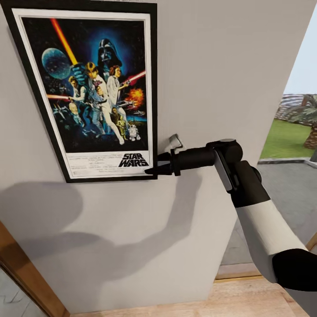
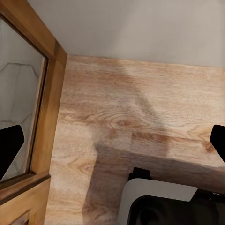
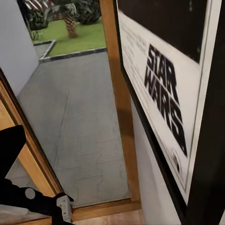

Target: Pick up the poster from the kitchen countertop and hang it on one of the wall nails in the kitchen.

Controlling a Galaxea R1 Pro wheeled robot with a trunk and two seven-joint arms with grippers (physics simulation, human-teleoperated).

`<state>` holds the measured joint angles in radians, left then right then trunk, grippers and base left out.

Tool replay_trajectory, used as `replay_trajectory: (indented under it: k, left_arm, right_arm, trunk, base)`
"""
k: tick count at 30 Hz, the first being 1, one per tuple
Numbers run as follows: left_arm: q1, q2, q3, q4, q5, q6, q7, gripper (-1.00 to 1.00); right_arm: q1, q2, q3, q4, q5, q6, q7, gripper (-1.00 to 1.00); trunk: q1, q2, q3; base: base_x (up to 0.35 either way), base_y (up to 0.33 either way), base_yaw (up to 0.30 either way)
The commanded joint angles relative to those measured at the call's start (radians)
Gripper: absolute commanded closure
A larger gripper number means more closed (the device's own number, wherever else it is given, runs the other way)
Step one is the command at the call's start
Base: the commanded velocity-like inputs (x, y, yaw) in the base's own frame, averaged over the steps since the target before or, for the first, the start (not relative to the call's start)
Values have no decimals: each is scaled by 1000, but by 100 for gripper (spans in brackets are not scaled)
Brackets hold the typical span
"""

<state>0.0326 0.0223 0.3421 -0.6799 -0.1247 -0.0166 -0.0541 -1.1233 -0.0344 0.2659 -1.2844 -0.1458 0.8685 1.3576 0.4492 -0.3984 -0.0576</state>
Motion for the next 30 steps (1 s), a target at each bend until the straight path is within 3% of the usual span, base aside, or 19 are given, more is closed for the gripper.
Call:
replay_trajectory:
  k: [1,7,21,23,25,26,30]
  left_arm:
    - [0,-1,5,-1,-11,-2,-6,-100]
    - [0,-1,5,-1,-11,-2,-6,-100]
    - [0,-1,5,-1,-10,-2,-6,-100]
    - [0,-1,5,-1,-10,-2,-6,-100]
    - [0,-1,5,-1,-10,-2,-6,-100]
    - [0,0,5,-1,-10,-2,-6,-100]
    - [0,0,5,-1,-10,-2,-6,-100]
  right_arm:
    - [-1,-1,1,0,5,-3,-6,-100]
    - [-1,-1,1,0,5,-3,-6,-100]
    - [2,-1,2,-1,1,-6,-4,-100]
    - [31,-1,2,-30,0,-8,-2,-100]
    - [150,-7,0,-128,0,-9,0,-100]
    - [212,-23,-1,-156,0,-9,1,-100]
    - [350,-67,-6,-185,0,-30,2,-100]
  trunk:
    - [1,-2,-2]
    - [1,-2,-2]
    - [1,-2,-2]
    - [1,-2,-2]
    - [1,-2,-2]
    - [1,-2,-2]
    - [1,-2,-2]
  base:
    - [2,0,0]
    - [-60,0,0]
    - [-253,0,0]
    - [-41,0,0]
    - [-15,0,0]
    - [-8,0,0]
    - [-5,0,0]
